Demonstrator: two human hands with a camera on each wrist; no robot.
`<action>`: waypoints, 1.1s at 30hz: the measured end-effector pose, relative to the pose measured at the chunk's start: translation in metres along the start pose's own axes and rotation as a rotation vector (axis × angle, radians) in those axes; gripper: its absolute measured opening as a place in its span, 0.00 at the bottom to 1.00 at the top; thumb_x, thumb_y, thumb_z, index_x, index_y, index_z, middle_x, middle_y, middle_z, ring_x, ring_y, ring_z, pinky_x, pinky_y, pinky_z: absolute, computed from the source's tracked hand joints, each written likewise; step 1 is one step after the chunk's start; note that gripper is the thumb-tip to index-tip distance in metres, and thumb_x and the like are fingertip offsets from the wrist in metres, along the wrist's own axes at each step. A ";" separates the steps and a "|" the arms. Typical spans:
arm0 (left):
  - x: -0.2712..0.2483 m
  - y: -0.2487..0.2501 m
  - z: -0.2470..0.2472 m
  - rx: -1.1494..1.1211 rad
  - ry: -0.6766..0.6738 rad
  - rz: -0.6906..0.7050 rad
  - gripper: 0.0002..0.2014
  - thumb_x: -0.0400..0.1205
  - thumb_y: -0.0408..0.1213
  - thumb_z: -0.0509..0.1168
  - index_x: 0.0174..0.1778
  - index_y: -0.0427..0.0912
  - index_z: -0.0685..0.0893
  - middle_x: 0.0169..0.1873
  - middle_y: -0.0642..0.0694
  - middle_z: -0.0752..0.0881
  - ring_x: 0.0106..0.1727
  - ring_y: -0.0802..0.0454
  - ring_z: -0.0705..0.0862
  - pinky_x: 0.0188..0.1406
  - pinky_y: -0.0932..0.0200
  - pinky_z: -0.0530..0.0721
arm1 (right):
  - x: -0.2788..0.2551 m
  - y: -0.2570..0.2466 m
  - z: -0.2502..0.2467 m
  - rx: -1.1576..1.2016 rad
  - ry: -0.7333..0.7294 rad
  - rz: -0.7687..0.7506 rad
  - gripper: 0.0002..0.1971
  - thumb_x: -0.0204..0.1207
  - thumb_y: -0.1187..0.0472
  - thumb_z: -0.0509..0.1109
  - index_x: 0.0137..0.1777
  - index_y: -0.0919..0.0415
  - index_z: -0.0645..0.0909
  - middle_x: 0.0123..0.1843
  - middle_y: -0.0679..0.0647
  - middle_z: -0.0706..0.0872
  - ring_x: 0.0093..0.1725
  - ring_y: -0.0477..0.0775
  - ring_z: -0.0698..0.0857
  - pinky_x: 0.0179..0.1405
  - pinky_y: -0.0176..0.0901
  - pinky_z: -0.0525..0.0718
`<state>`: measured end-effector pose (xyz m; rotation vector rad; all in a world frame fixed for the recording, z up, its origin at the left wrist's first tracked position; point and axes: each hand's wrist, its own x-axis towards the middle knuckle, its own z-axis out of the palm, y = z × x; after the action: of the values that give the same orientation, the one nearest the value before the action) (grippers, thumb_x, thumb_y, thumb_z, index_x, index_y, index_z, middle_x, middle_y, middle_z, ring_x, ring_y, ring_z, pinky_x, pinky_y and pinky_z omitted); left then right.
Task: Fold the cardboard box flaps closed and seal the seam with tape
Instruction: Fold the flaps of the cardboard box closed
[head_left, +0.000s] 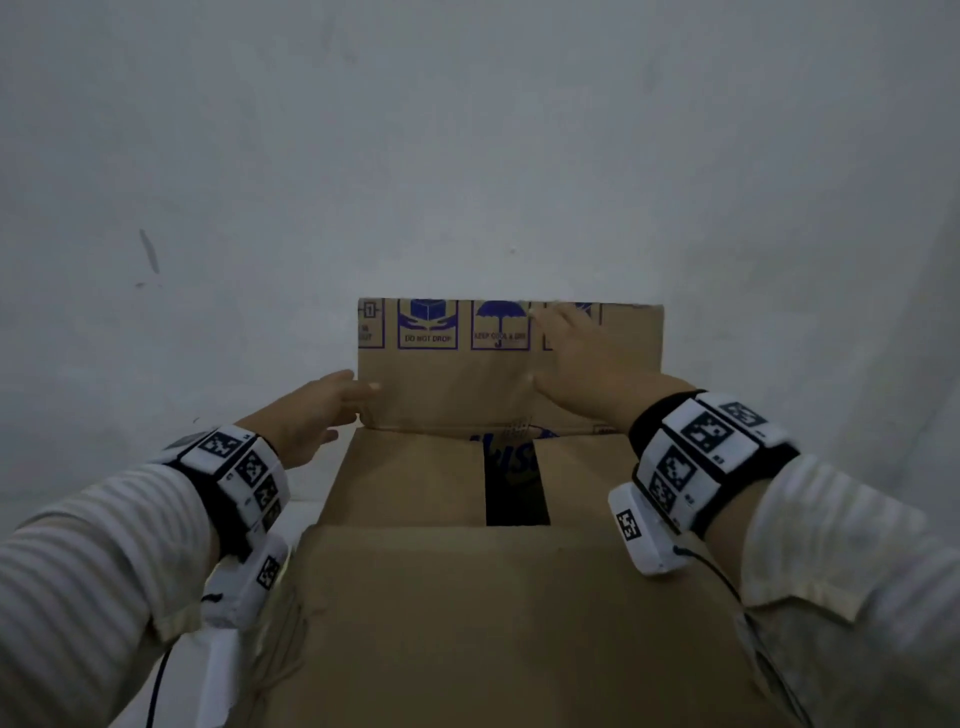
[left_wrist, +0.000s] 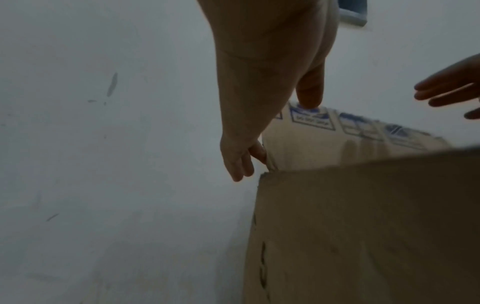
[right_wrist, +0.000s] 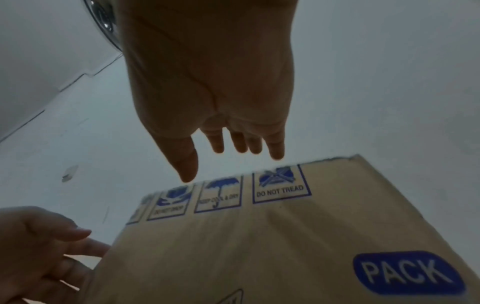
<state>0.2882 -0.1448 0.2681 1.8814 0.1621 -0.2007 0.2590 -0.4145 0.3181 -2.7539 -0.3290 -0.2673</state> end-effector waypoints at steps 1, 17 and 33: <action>-0.004 0.000 -0.004 0.027 -0.024 0.009 0.23 0.83 0.46 0.62 0.74 0.48 0.72 0.73 0.45 0.74 0.75 0.43 0.69 0.72 0.45 0.62 | -0.002 -0.003 -0.002 -0.041 0.036 0.003 0.38 0.80 0.56 0.65 0.84 0.53 0.48 0.86 0.54 0.47 0.85 0.57 0.47 0.83 0.56 0.52; -0.088 -0.059 -0.027 0.763 -0.331 0.380 0.27 0.83 0.54 0.58 0.79 0.55 0.67 0.80 0.55 0.63 0.81 0.55 0.61 0.79 0.57 0.57 | -0.079 -0.080 -0.001 -0.487 -0.575 0.161 0.20 0.86 0.59 0.57 0.76 0.62 0.72 0.73 0.56 0.77 0.69 0.58 0.79 0.60 0.45 0.78; -0.134 -0.095 -0.039 0.573 -0.093 0.373 0.28 0.86 0.50 0.55 0.83 0.51 0.57 0.83 0.51 0.58 0.83 0.52 0.59 0.78 0.55 0.61 | -0.087 -0.150 0.034 -0.390 -0.493 -0.016 0.24 0.84 0.50 0.60 0.78 0.57 0.69 0.79 0.54 0.71 0.76 0.57 0.70 0.74 0.48 0.67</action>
<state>0.1393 -0.0793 0.2215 2.4208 -0.3456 -0.0799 0.1418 -0.2820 0.3151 -3.1789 -0.4634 0.3972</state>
